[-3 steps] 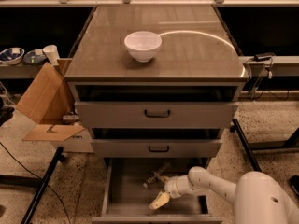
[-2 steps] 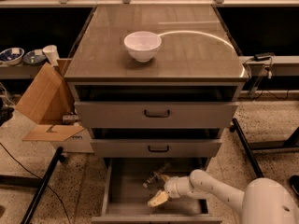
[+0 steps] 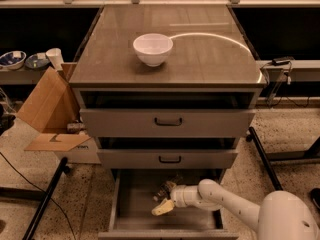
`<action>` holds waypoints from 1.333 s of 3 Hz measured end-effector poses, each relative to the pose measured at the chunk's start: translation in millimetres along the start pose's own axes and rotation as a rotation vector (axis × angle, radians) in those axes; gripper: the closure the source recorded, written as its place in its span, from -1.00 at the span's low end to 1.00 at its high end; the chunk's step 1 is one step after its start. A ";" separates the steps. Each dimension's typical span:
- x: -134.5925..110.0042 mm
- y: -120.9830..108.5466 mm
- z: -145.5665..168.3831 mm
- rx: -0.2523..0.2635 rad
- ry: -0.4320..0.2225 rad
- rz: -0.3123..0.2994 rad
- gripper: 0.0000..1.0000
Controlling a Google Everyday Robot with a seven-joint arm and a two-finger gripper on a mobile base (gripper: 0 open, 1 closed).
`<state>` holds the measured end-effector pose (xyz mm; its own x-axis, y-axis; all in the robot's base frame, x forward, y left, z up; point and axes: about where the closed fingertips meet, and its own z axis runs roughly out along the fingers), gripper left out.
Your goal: Pick water bottle from bottom drawer and place on counter
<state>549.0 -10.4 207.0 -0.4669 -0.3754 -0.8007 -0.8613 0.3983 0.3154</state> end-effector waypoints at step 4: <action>-34.6 -12.3 45.1 0.022 -0.064 0.019 -1.00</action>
Offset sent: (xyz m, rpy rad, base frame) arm 0.0236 0.0253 0.0103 0.0573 -0.0326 -0.0434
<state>584.8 35.5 207.9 -0.4688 -0.3138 -0.8257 -0.8474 0.4235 0.3202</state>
